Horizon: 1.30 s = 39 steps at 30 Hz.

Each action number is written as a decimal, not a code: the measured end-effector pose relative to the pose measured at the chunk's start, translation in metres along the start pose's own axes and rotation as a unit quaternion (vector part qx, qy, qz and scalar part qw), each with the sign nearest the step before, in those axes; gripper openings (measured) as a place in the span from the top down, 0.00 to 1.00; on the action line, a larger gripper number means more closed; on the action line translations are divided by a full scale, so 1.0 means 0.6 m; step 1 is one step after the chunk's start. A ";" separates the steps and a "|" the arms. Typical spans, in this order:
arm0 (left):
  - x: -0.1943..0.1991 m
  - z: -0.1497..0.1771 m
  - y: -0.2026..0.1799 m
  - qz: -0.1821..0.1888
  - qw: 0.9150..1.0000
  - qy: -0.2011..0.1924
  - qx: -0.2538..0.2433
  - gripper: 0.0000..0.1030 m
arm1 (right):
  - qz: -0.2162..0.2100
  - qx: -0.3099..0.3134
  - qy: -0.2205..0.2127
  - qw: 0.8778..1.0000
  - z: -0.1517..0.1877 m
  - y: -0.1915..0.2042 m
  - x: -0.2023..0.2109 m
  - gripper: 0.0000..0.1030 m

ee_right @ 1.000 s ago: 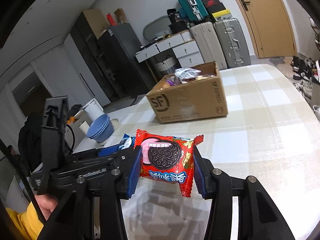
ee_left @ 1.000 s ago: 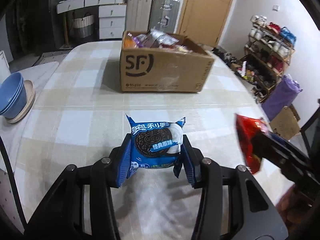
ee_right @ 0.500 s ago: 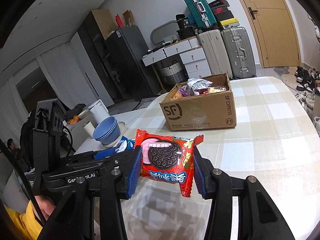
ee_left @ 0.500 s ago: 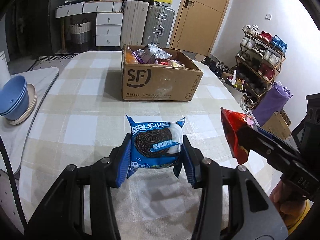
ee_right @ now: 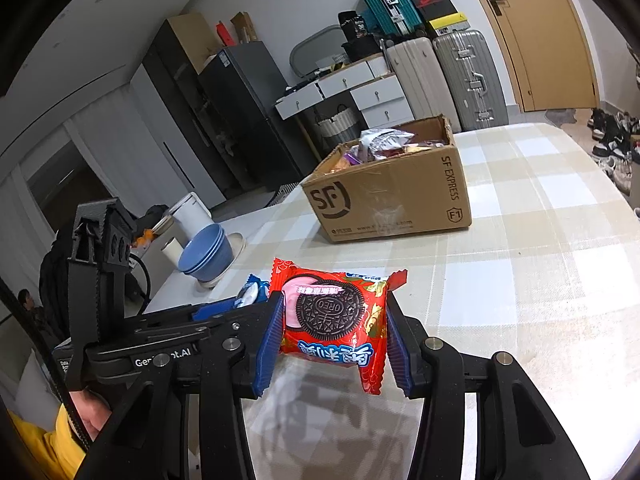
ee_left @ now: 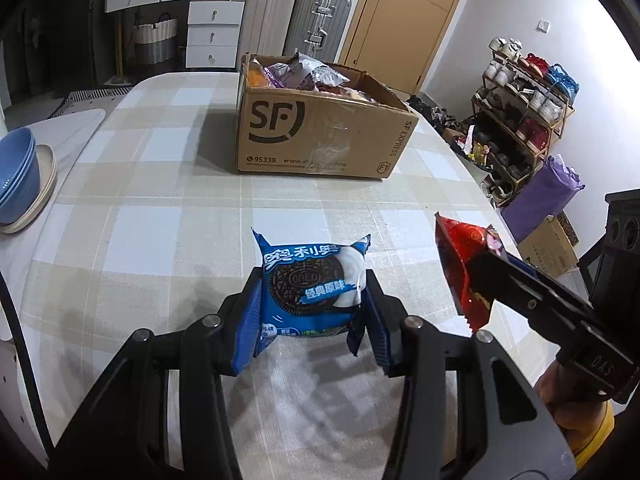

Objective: Organize snacks
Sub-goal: 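Lift both Oreo packs and carry them over the box, lowering inside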

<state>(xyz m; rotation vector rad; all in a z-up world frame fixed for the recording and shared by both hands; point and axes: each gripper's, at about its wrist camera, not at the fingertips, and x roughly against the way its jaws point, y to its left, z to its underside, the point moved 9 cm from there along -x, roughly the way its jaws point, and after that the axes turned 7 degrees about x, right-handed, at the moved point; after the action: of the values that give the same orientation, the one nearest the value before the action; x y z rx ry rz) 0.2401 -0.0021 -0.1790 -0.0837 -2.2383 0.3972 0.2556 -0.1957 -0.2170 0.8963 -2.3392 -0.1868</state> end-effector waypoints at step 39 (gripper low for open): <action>-0.226 -0.411 -0.058 0.004 0.999 0.020 -0.045 0.58 | 0.025 -0.007 -0.010 1.000 -0.372 -0.136 -0.181 0.54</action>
<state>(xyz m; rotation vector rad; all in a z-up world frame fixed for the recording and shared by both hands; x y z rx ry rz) 0.5177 0.0018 -0.1216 -0.1462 -2.2170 0.2973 0.4968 -0.1690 -0.1206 0.8314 -2.3734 -0.1929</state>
